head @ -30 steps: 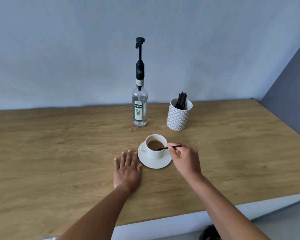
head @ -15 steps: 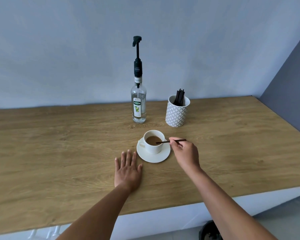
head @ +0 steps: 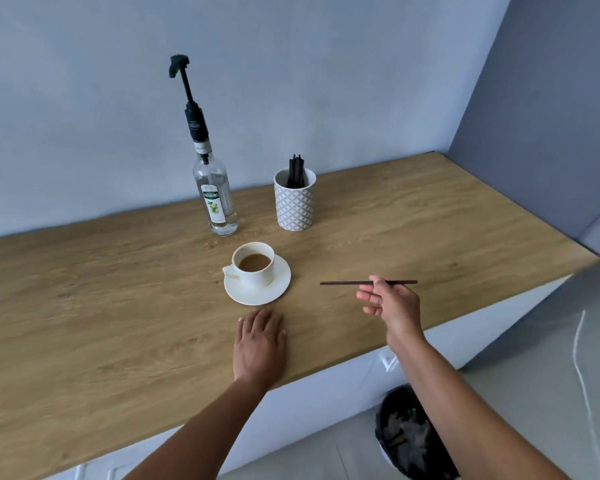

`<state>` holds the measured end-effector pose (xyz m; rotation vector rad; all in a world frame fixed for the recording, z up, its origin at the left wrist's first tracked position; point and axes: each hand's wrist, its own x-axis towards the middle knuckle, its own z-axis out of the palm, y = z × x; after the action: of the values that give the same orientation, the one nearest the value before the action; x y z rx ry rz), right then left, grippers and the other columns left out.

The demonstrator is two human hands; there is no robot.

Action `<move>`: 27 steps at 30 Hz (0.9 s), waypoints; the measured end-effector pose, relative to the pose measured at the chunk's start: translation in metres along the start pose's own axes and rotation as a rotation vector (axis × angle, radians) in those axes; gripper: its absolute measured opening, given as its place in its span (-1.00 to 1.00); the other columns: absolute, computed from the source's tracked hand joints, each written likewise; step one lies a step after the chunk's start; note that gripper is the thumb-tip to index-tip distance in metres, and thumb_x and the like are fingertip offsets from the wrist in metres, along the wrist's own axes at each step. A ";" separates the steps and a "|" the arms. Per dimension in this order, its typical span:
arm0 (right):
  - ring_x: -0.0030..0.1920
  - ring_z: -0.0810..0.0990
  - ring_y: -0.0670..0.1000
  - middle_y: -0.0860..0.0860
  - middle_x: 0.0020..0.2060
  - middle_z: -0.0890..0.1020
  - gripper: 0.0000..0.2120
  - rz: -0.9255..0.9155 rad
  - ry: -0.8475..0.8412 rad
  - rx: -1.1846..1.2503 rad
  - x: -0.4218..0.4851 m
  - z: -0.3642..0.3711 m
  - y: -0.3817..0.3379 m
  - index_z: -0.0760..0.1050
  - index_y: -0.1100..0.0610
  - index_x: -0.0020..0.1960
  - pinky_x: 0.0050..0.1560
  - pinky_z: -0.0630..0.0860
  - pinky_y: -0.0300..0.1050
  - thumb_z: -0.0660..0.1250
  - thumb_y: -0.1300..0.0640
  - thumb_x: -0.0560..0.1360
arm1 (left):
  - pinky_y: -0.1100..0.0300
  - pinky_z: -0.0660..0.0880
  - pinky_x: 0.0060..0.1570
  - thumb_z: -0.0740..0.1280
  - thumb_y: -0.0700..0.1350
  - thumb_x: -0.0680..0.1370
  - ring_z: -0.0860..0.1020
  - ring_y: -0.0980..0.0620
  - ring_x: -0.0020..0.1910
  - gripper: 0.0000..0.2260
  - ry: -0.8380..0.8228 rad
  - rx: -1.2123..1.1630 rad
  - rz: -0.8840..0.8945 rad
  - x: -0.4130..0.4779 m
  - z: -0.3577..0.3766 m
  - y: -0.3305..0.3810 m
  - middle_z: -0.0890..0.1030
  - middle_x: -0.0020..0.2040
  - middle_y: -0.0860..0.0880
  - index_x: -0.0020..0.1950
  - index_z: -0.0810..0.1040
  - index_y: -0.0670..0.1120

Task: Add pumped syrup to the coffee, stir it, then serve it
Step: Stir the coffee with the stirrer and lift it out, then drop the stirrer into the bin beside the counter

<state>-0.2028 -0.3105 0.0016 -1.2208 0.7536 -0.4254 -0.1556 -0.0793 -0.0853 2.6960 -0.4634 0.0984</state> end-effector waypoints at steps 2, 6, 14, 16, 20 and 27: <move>-0.22 0.72 0.03 0.12 -0.19 0.71 -0.90 0.011 0.040 0.019 -0.001 -0.027 0.002 0.59 0.18 -0.01 -0.36 0.56 -0.14 0.30 0.22 0.54 | -0.06 0.14 0.53 0.26 0.01 0.61 0.37 -0.14 0.47 -0.62 -0.017 -0.003 0.030 0.000 0.007 0.022 0.51 0.44 -0.09 0.40 0.54 -0.05; -0.21 0.73 0.00 0.09 -0.21 0.71 -0.89 0.012 0.130 0.022 -0.004 -0.081 0.006 0.60 0.16 -0.02 -0.35 0.57 -0.15 0.30 0.21 0.54 | -0.04 0.00 0.58 0.14 0.08 0.65 0.21 -0.08 0.56 -0.56 -0.118 0.010 0.150 0.004 0.024 0.062 0.38 0.54 -0.05 0.51 0.39 0.00; -0.22 0.73 0.02 0.08 -0.24 0.73 -0.89 0.003 0.326 0.007 -0.021 -0.180 0.019 0.59 0.14 -0.04 -0.34 0.56 -0.11 0.34 0.11 0.54 | -0.13 -0.06 0.58 0.15 0.09 0.66 0.14 -0.12 0.60 -0.55 -0.222 -0.007 0.332 0.032 0.056 0.133 0.32 0.57 -0.09 0.52 0.38 -0.04; -0.23 0.73 0.00 0.08 -0.24 0.73 -0.89 0.012 0.377 -0.008 -0.026 -0.200 0.024 0.59 0.16 -0.03 -0.33 0.58 -0.11 0.34 0.12 0.55 | -0.13 -0.07 0.57 0.16 0.08 0.66 0.13 -0.13 0.60 -0.55 -0.237 -0.015 0.336 0.039 0.062 0.146 0.32 0.57 -0.10 0.51 0.38 -0.05; -0.22 0.71 -0.01 0.10 -0.19 0.71 -0.91 0.056 0.458 -0.058 -0.031 -0.227 0.037 0.59 0.17 -0.04 -0.26 0.61 -0.08 0.31 0.20 0.55 | -0.13 -0.08 0.57 0.17 0.08 0.65 0.10 -0.14 0.61 -0.53 -0.256 -0.017 0.300 0.049 0.074 0.165 0.27 0.60 -0.12 0.53 0.34 -0.04; -0.24 0.69 -0.05 0.05 -0.21 0.68 -0.86 0.113 0.548 -0.198 -0.019 -0.255 0.070 0.59 0.08 -0.15 -0.36 0.63 -0.20 0.30 0.23 0.53 | -0.13 -0.11 0.58 0.09 0.13 0.65 0.06 -0.11 0.62 -0.50 -0.208 0.039 0.244 0.049 0.087 0.178 0.22 0.62 -0.09 0.58 0.26 0.01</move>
<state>-0.4057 -0.4502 -0.0969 -1.2485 1.3531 -0.6128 -0.1685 -0.2829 -0.0912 2.6875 -0.8608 -0.1075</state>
